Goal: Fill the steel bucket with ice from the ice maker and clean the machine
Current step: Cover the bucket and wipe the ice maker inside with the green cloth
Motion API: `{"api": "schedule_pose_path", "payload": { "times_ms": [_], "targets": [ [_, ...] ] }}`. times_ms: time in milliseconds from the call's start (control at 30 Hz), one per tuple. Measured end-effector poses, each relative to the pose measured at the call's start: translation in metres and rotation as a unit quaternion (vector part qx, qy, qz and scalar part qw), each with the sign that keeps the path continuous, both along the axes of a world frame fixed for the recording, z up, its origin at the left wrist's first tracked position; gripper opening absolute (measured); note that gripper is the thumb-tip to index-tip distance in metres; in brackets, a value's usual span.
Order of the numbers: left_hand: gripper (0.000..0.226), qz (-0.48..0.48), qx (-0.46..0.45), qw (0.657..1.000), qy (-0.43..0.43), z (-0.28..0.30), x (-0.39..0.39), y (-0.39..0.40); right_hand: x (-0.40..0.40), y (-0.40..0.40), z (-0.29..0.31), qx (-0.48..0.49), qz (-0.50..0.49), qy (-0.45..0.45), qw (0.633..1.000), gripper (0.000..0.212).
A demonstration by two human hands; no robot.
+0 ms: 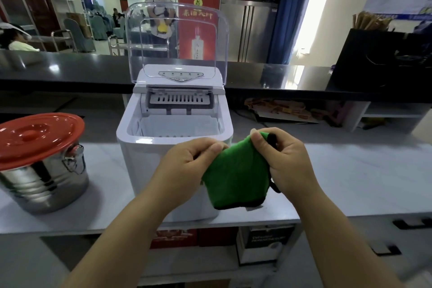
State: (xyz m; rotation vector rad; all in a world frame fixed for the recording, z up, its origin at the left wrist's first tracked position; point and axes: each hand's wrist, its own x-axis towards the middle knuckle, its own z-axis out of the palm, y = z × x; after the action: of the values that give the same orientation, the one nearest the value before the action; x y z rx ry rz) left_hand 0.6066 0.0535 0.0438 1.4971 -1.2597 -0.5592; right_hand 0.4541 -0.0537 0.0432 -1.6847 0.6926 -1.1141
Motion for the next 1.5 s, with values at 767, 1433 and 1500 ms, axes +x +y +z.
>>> {"api": "schedule_pose_path", "payload": {
  "times_ms": [767,1433,1500],
  "targets": [
    [0.009,-0.018,-0.016,0.990,0.137,-0.038,0.031,0.056,0.006,0.067,-0.027,0.130,-0.032,0.044,0.990,0.047],
    [0.021,0.031,0.020,0.993,0.111,-0.080,-0.001,0.018,-0.033,0.048,-0.079,0.138,0.019,0.129,0.982,0.050],
    [0.032,0.022,0.024,0.994,0.103,-0.085,-0.012,0.006,-0.042,0.034,-0.083,0.101,0.006,0.151,0.983,0.041]
  ]
}}
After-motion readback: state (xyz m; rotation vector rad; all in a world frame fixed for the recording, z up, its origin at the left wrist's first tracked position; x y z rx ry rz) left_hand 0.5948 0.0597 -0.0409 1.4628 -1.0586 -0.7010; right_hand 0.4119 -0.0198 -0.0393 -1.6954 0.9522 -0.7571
